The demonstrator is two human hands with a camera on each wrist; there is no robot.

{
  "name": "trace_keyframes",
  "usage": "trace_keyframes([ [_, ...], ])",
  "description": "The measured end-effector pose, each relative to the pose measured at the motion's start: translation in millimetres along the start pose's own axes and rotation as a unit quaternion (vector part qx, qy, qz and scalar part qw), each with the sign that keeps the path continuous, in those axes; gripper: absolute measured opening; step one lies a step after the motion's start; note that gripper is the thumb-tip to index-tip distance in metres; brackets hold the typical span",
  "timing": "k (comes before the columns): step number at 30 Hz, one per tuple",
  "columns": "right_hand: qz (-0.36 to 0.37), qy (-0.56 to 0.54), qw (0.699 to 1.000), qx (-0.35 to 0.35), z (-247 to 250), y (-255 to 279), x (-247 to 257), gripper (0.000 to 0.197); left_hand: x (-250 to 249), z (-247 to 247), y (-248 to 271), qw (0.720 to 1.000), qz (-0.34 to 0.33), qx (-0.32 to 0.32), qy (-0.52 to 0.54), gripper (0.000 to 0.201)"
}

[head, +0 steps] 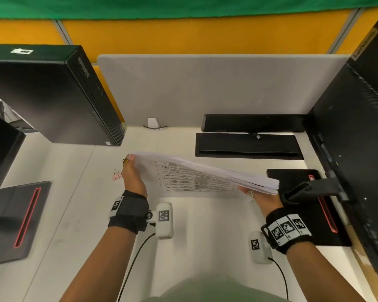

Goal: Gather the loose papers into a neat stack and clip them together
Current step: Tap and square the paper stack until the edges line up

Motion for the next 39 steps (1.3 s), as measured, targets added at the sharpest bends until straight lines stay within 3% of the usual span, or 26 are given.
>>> trace_keyframes([
  [2,0.002,-0.008,0.999,0.033,0.0,0.1,1.6,0.056,-2.4,-2.8,-0.5,0.999,0.009,-0.035,-0.006,0.020],
  [5,-0.004,-0.030,0.999,0.013,5.0,-1.6,9.2,0.032,-6.4,-3.2,-2.8,0.998,0.014,-0.063,-0.014,0.014],
  [8,-0.008,-0.034,0.998,0.045,5.6,-2.9,4.1,0.032,-7.9,-3.7,-4.0,0.996,0.030,-0.079,-0.019,0.014],
  [9,-0.026,-0.039,0.998,0.044,5.5,-6.4,-2.8,0.039,-8.1,-4.7,-3.2,0.996,0.033,-0.083,-0.020,0.013],
  [11,-0.072,-0.113,0.990,0.039,4.7,-9.9,-8.9,0.074,-11.1,-6.8,0.1,0.996,0.033,-0.088,-0.014,0.014],
  [12,-0.069,-0.124,0.989,0.033,5.3,-8.9,-7.0,0.076,-13.1,-8.3,0.9,0.995,0.033,-0.090,-0.010,0.014],
  [15,-0.010,-0.035,0.999,0.032,5.3,2.3,9.1,0.037,-19.2,-7.4,1.8,0.996,0.029,-0.089,-0.015,0.022],
  [17,-0.007,-0.069,0.997,0.039,2.9,-8.8,3.4,0.031,-19.3,-5.4,3.1,0.996,0.013,-0.081,-0.042,0.022],
  [18,-0.030,-0.050,0.994,0.095,3.5,-4.4,4.8,0.028,-18.4,-4.2,4.6,0.996,0.006,-0.077,-0.055,0.022],
  [19,0.085,0.025,0.991,0.101,8.1,-11.1,-8.9,0.026,-17.2,-3.0,5.7,0.995,-0.001,-0.071,-0.068,0.022],
  [21,0.047,-0.089,0.995,0.028,20.1,-15.3,-20.7,0.042,-16.4,-1.1,7.5,0.994,-0.010,-0.057,-0.088,0.020],
  [22,-0.003,-0.043,0.999,0.029,16.3,-14.0,-22.9,0.038,-17.6,-0.3,8.2,0.995,-0.011,-0.048,-0.089,0.018],
  [23,-0.099,-0.114,0.986,0.067,7.0,-10.4,-22.0,0.034,-19.1,0.6,9.0,0.995,-0.006,-0.041,-0.087,0.017],
  [24,-0.115,-0.112,0.987,0.012,6.6,-12.6,-19.5,0.039,-20.6,1.3,10.0,0.996,0.002,-0.033,-0.083,0.016],
  [28,-0.052,-0.002,0.999,-0.001,-0.1,-13.3,-24.2,0.056,-19.5,5.2,9.0,0.990,-0.028,-0.012,-0.137,0.026],
  [30,-0.094,-0.125,0.988,-0.010,4.9,-17.7,-35.0,0.042,-19.1,5.8,12.0,0.980,-0.109,-0.034,-0.165,0.031],
  [32,-0.091,-0.105,0.990,0.003,-2.0,-13.6,-26.6,0.035,-29.8,1.6,25.7,0.951,-0.223,-0.061,-0.205,0.031],
  [33,-0.081,-0.077,0.994,0.004,-6.1,-7.2,-16.9,0.022,-36.7,-3.2,34.5,0.926,-0.290,-0.041,-0.239,0.039],
  [34,-0.062,-0.068,0.996,-0.001,-5.2,-3.0,-11.7,0.012,-43.8,-10.8,45.1,0.888,-0.355,0.019,-0.292,0.051],
  [36,-0.049,-0.110,0.993,-0.001,-4.6,-4.3,-11.7,0.030,-47.9,-31.3,66.0,0.768,-0.428,0.189,-0.436,0.083],
  [37,-0.067,-0.196,0.978,0.001,-4.9,-4.5,-12.8,0.044,-44.7,-43.0,74.3,0.697,-0.435,0.259,-0.508,0.095],
  [38,-0.079,-0.227,0.971,-0.012,-1.4,-9.6,-21.7,0.047,-40.0,-55.6,81.8,0.632,-0.430,0.306,-0.567,0.098],
  [39,-0.082,-0.213,0.973,-0.023,-1.3,-10.4,-23.0,0.045,-33.7,-68.5,87.7,0.587,-0.424,0.334,-0.603,0.092],
])
Point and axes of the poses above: each hand's wrist, its own y-axis away from the middle knuckle, its own z-axis out of the back of the hand, x = y × z, the point moved 1 cm from there along -y, towards the middle knuckle, and after that the axes turned 4 degrees about -z, right-handed, at the moved point
